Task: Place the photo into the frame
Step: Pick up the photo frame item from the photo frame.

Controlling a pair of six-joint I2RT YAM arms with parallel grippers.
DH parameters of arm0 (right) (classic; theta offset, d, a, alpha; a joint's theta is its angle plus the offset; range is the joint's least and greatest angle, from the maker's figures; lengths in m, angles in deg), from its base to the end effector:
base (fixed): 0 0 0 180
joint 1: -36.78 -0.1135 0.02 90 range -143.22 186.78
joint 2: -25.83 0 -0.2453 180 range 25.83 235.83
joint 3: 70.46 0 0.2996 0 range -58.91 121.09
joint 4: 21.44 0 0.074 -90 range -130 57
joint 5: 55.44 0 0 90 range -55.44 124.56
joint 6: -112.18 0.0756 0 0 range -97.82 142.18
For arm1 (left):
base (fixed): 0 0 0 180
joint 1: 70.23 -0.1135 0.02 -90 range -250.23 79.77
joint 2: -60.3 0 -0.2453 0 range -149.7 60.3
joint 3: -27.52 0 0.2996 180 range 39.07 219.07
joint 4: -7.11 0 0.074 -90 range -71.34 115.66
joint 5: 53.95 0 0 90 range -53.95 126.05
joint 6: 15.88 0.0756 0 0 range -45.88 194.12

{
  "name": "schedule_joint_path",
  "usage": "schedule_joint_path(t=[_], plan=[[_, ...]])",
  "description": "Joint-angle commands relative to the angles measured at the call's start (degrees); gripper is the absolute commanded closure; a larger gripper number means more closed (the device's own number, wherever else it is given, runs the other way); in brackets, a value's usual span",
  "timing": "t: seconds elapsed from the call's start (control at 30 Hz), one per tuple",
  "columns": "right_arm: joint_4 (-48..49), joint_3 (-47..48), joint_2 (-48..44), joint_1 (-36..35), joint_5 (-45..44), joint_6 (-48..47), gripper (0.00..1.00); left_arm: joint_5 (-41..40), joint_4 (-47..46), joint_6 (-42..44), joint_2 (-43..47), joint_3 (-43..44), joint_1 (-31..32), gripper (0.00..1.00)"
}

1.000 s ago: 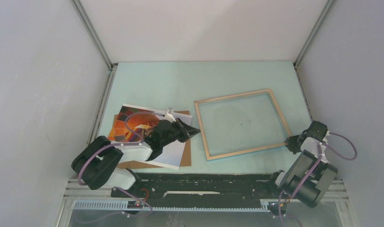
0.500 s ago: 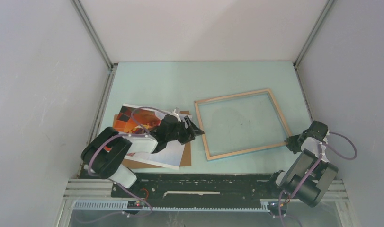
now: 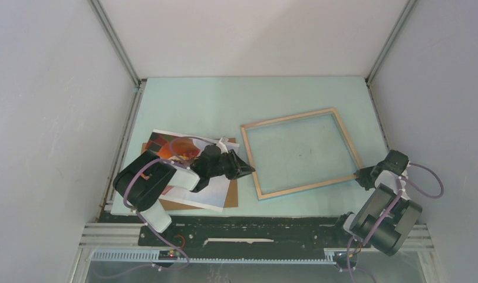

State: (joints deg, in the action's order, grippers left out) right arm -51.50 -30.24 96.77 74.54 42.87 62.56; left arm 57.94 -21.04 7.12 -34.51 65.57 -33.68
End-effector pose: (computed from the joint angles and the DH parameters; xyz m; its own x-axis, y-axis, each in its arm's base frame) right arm 0.2202 -0.1568 0.0624 -0.1692 0.9419 -0.2901 0.8661 0.2826 0.4123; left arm 0.2494 -0.2200 0.0383 -0.9010 -0.3953 -0.1787 -0.0354 0.4776 -0.8779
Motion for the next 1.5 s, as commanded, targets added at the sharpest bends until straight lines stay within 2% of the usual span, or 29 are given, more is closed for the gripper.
schedule_joint_path(t=[0.0,0.1,0.3,0.4,0.53,0.73,0.8,0.9,1.0,1.23,1.47], plan=[[0.73,-0.63,1.84,-0.47,0.40,0.42,1.00,1.34,-6.18,-0.50,1.68,-2.61,-0.20,0.75],[0.75,-0.63,1.84,-0.63,0.47,0.41,1.00,0.43,-6.35,0.12,2.23,-2.71,-0.15,0.82],[0.66,-0.63,1.83,-0.73,0.56,0.42,1.00,0.74,-10.23,-1.82,0.00,-1.42,1.03,0.84],[0.66,-0.63,1.85,-0.76,0.65,0.37,1.00,-0.26,-10.68,-2.42,-0.22,-1.08,1.57,0.76],[0.81,-0.63,1.88,-0.76,0.70,0.38,1.00,-0.58,-9.83,-3.37,-2.17,0.56,1.54,0.72],[0.75,-0.63,2.01,-0.76,0.91,0.33,1.00,-1.20,-6.35,-2.14,-3.31,3.16,1.78,0.73],[0.83,-0.63,2.01,-0.80,0.91,0.41,1.00,-1.83,-3.65,-0.64,-3.28,4.48,1.84,0.76],[0.69,-0.39,2.26,-0.76,1.02,0.55,1.00,-3.16,2.95,2.52,-2.22,6.90,1.80,0.87],[0.01,-0.28,2.23,-0.59,0.73,0.66,1.00,-5.95,8.81,5.91,1.10,7.17,1.44,1.00],[-0.98,-0.96,1.17,0.06,-0.31,3.17,1.00,-10.77,9.60,10.30,11.75,1.46,0.51,1.00],[-1.29,0.14,2.63,0.29,-0.72,3.57,1.00,-26.57,15.98,13.64,30.76,-7.85,0.49,1.00]])
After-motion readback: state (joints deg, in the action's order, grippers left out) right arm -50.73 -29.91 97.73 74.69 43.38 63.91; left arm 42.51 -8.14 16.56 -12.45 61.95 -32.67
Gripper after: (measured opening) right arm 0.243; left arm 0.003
